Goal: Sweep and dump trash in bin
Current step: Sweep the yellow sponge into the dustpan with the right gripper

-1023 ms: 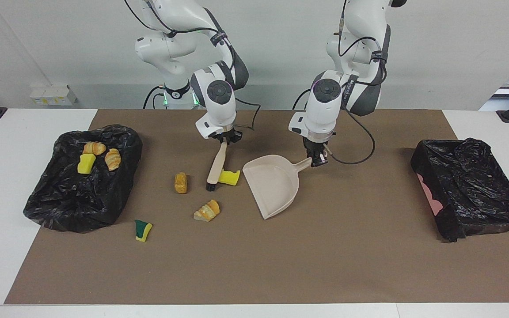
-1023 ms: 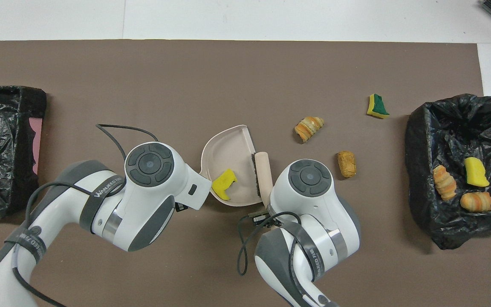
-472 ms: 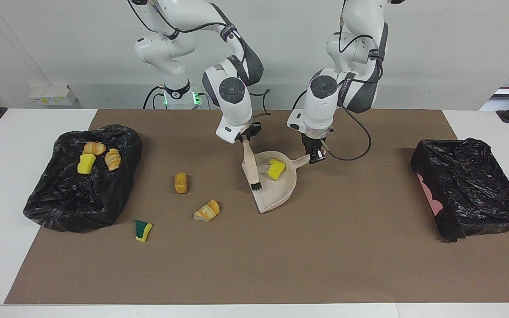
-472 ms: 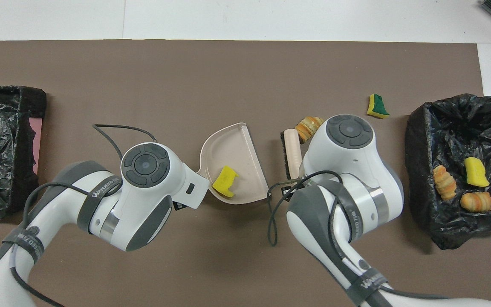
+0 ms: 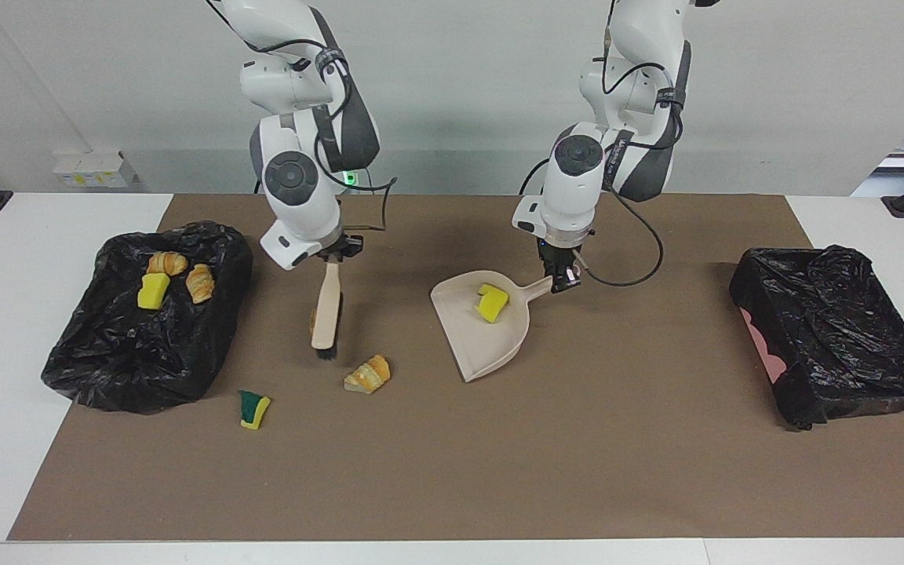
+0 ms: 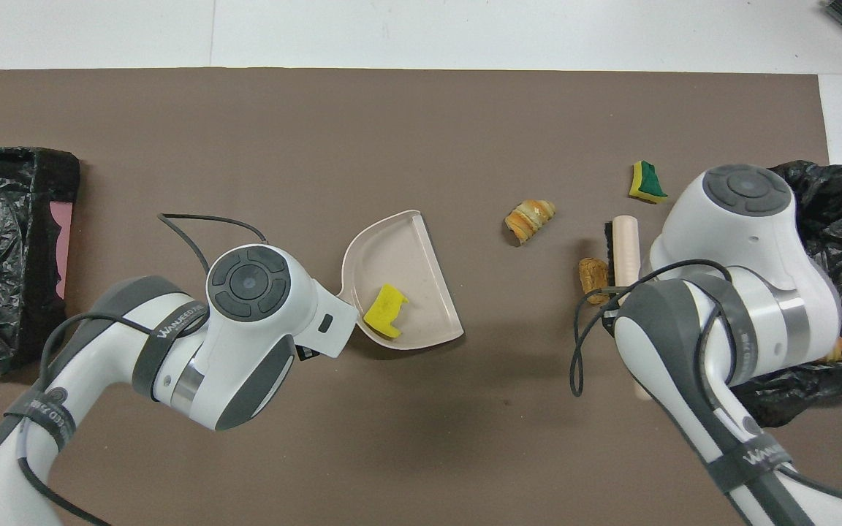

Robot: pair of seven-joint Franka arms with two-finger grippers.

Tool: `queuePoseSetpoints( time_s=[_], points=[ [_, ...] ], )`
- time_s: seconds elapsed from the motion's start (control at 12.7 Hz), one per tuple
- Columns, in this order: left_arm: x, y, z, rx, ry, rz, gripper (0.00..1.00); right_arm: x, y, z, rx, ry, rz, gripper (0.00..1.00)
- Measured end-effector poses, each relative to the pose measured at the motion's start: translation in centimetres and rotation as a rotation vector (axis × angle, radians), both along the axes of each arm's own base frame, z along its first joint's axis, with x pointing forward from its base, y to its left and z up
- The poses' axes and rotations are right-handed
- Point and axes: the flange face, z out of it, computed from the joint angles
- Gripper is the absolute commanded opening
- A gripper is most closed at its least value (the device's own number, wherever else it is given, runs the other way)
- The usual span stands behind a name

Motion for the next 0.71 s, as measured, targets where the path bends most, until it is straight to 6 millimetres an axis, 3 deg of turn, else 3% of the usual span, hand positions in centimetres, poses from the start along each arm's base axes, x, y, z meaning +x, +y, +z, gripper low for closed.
queuePoseSetpoints(
  time_s=[0.16, 0.31, 0.47, 0.71],
  points=[
    [0.0, 0.0, 0.0, 0.0, 0.0, 0.0, 0.0, -2.3, -2.0, -2.2, -0.014, -0.029, -0.005, 0.0],
    [0.0, 0.0, 0.0, 0.0, 0.0, 0.001, 0.0, -4.1, -1.7, -4.8, -0.012, -0.055, 0.008, 0.0],
    [0.0, 0.1, -0.1, 0.0, 0.0, 0.002, 0.0, -3.9, 1.0, -6.1, -0.005, -0.093, 0.041, 0.0],
    [0.0, 0.1, -0.1, 0.0, 0.0, 0.003, 0.0, -2.7, 7.3, -6.7, 0.018, -0.111, 0.113, 0.0]
  ],
)
